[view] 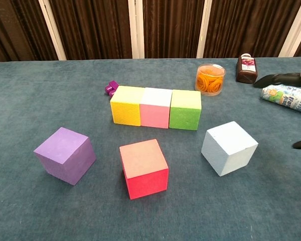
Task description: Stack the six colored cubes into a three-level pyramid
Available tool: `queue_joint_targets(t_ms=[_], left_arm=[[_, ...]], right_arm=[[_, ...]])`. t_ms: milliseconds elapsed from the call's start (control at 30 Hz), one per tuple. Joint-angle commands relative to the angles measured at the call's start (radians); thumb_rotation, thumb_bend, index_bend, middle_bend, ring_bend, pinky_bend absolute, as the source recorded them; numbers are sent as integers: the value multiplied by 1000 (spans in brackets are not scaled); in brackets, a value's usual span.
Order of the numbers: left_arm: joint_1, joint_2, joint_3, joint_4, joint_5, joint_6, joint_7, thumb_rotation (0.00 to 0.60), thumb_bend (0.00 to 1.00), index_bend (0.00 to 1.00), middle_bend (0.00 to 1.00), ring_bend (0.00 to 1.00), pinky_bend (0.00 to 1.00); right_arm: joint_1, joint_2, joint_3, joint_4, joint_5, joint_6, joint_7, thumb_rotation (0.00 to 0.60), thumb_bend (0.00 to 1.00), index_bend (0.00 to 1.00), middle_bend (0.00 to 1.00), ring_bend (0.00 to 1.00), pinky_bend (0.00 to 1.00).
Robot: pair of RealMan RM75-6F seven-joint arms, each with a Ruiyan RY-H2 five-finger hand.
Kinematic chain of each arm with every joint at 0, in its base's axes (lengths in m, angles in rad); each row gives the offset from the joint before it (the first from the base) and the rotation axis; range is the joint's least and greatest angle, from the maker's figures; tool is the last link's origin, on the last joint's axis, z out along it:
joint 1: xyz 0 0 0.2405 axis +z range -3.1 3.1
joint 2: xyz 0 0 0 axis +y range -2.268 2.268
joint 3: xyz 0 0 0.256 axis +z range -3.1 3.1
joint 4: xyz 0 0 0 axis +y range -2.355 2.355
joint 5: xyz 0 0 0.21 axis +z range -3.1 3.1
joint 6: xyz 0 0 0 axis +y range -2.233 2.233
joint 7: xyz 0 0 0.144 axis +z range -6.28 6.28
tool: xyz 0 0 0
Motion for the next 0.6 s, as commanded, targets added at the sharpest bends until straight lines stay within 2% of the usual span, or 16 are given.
queue_joint_targets(t_ms=[33,233,600], left_arm=[[9,-4,-9,6,0,-2,-1,600,328,85,39,0,0],[20,0,-41,6,-25,-30,-21,600,328,85,39,0,0],[33,-4,-74,-2,-23,-66,-19,600,328,87,39,0,0]], right_arm=[[69,-60,23,8,78,-67,-58,600,197,110,119,53,0],[132,-149,30,61,153,-92,-118,600,198,165,161,65,0],[182,-204,20,103,213,-80,-153,600,198,246,234,93,0]])
